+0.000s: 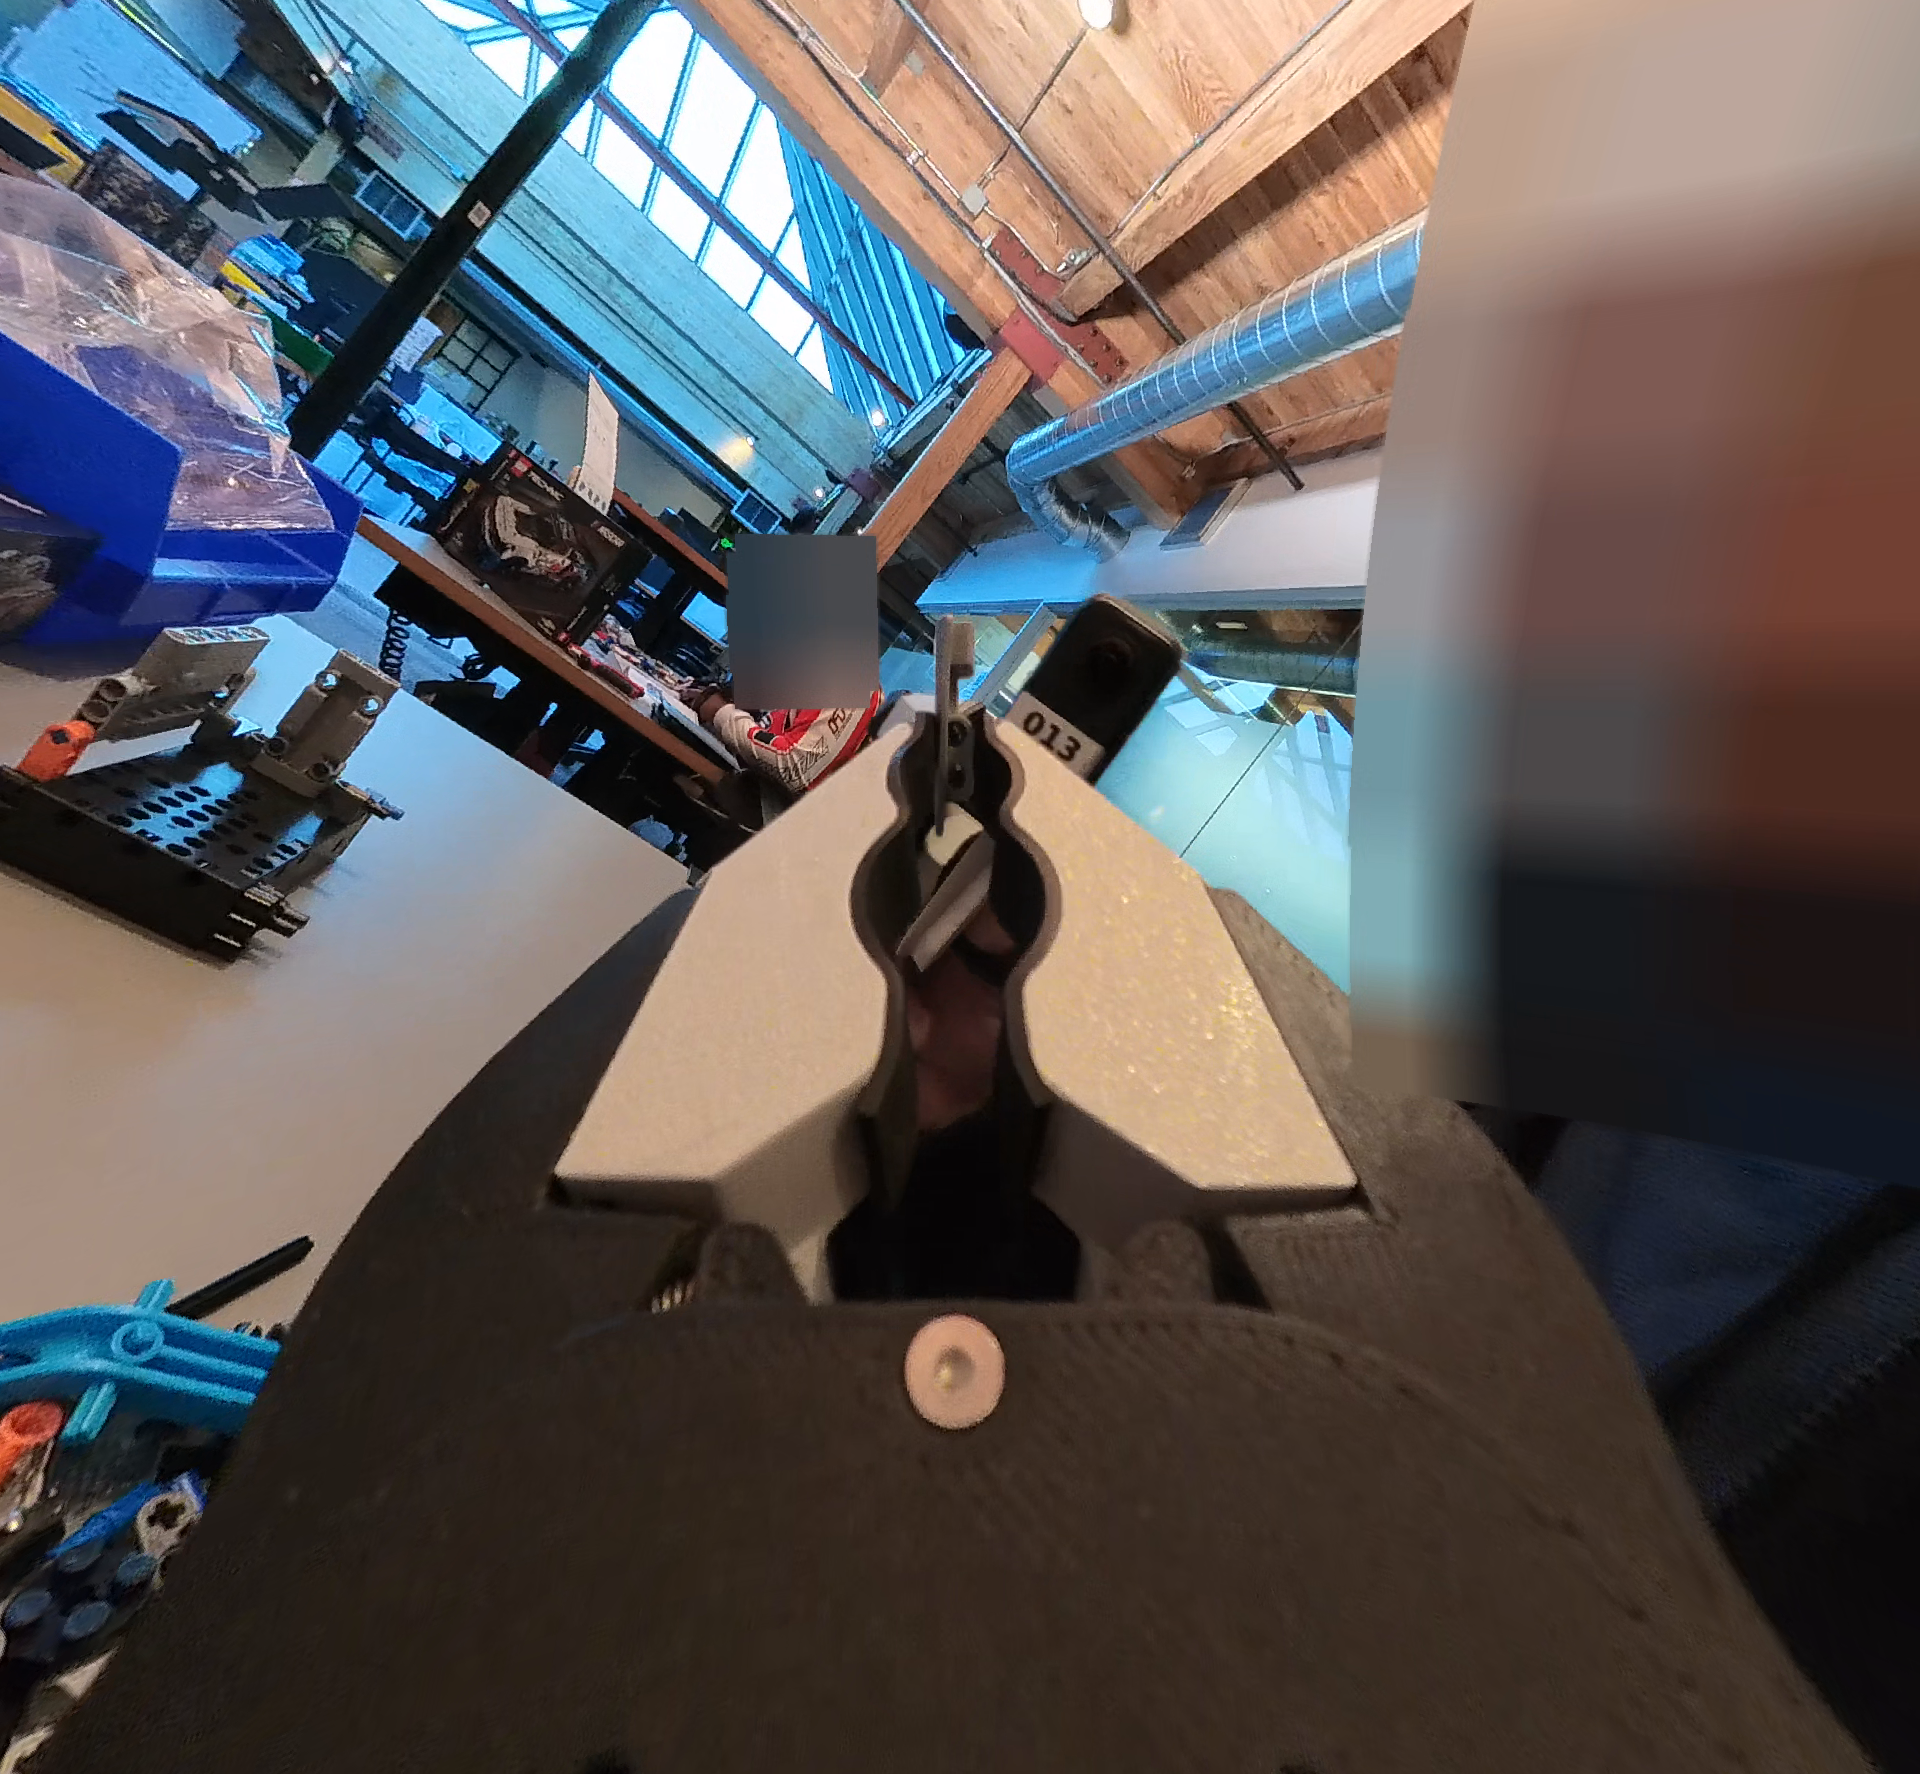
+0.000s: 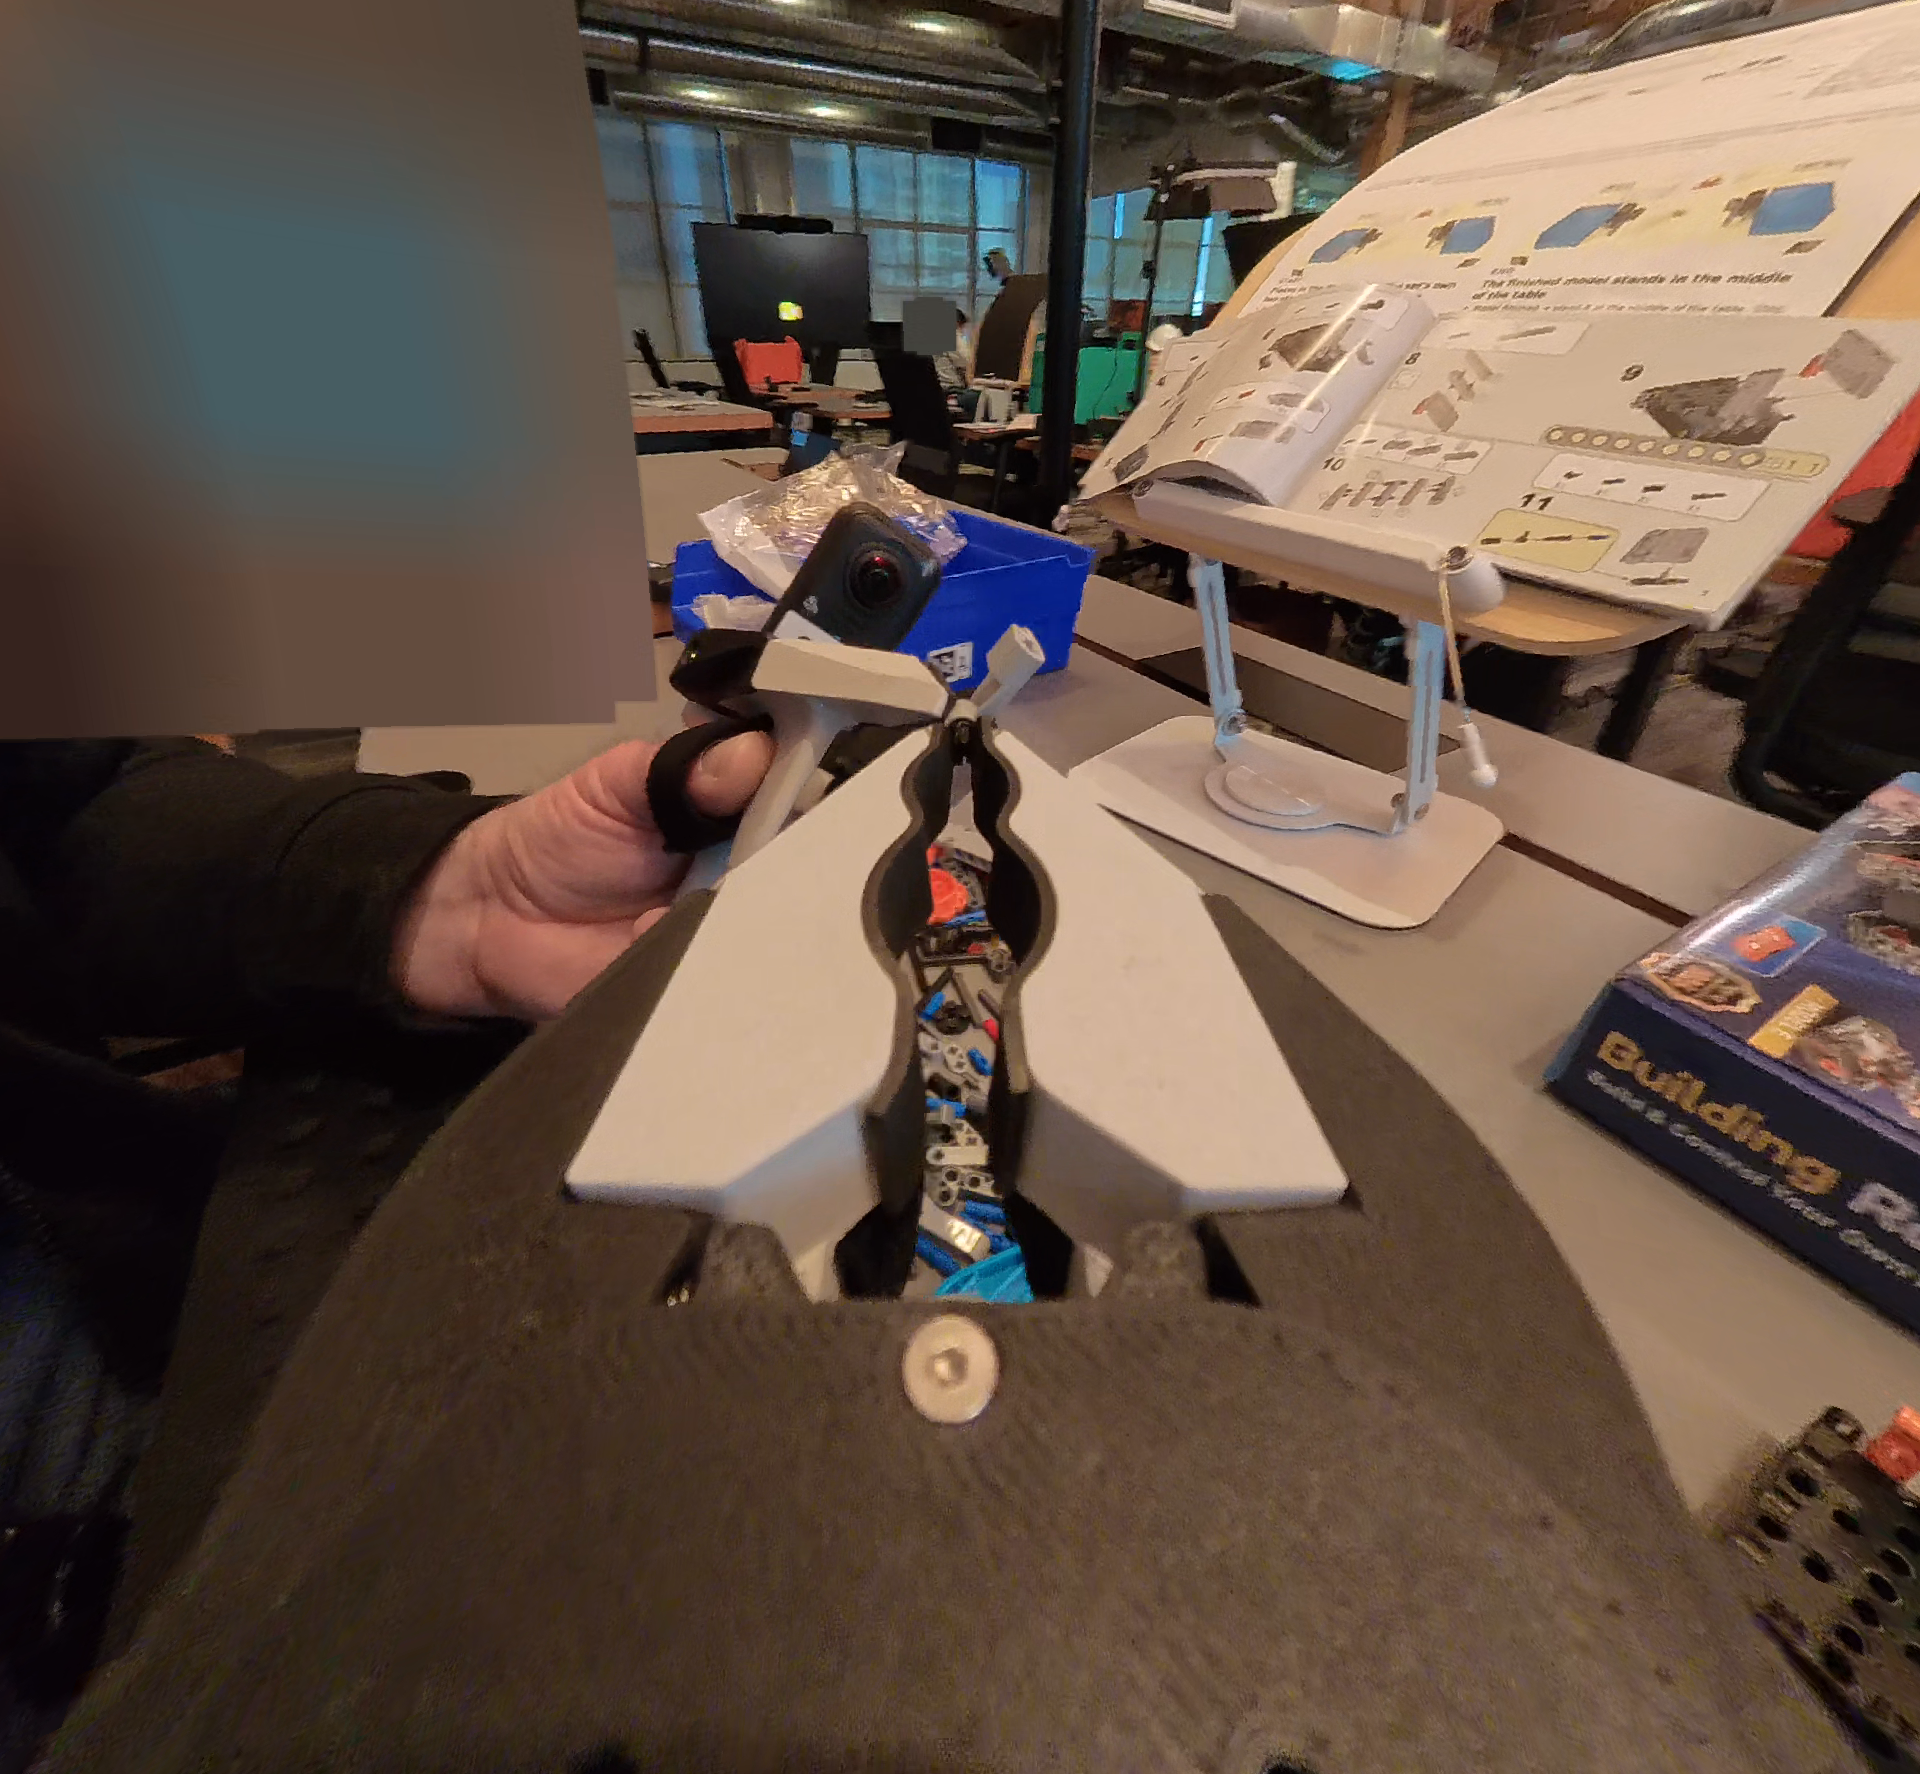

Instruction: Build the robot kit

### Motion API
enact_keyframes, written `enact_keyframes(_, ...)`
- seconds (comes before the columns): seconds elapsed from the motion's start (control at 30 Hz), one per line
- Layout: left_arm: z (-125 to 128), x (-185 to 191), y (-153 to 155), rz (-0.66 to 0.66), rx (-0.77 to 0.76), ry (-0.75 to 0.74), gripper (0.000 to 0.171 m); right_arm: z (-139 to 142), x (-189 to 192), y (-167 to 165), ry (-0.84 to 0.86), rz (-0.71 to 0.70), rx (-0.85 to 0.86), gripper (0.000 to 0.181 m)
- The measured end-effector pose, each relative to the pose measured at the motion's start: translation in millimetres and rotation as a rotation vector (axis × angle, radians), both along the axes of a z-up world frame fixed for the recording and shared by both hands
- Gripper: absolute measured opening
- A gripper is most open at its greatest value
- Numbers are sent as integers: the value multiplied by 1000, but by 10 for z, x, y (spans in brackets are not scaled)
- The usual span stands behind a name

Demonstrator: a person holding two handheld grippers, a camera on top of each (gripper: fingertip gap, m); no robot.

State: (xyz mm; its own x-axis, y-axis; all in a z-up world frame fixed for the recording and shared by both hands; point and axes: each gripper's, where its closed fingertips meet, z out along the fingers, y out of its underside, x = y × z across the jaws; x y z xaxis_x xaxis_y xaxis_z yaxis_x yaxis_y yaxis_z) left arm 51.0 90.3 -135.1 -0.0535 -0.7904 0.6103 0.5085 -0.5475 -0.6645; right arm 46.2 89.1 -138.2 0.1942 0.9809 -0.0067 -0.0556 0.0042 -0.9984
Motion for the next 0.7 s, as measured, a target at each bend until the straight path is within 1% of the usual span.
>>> enact_keyframes(0.07, -38, -16, 15, 8, -12, 9, 4, -32, -16, 10, -1, 41, -53, 1)
enact_keyframes(0.13, -34, -40, 17, 19, -7, 10, 4, -27, -39, 15, 1, 46, -52, 2)
enact_keyframes(0.17, -33, -44, 25, 40, 11, 36, 4, -20, -37, 21, -1, 52, -52, 2)
enact_keyframes(0.23, 25, -111, 36, 58, 25, 22, 3, 18, -8, 33, 21, 63, -60, 11)
enact_keyframes(0.3, -10, -123, 35, 74, 33, 54, 4, 1, -8, 39, 14, 65, -63, 8)
enact_keyframes(0.4, -19, -103, 13, 72, 24, 45, 4, -18, -65, 7, -8, 65, -50, 2)
enact_keyframes(0.6, -15, -84, -35, 67, 37, 54, 4, -28, -58, -33, -24, 67, -47, 1)
enact_keyframes(0.67, -36, -81, -37, 91, 56, 99, 5, -44, -69, -34, -44, 69, -47, 1)
enact_keyframes(0.7, -18, -90, -43, 94, 61, 92, 4, -38, -77, -39, -42, 73, -48, 1)
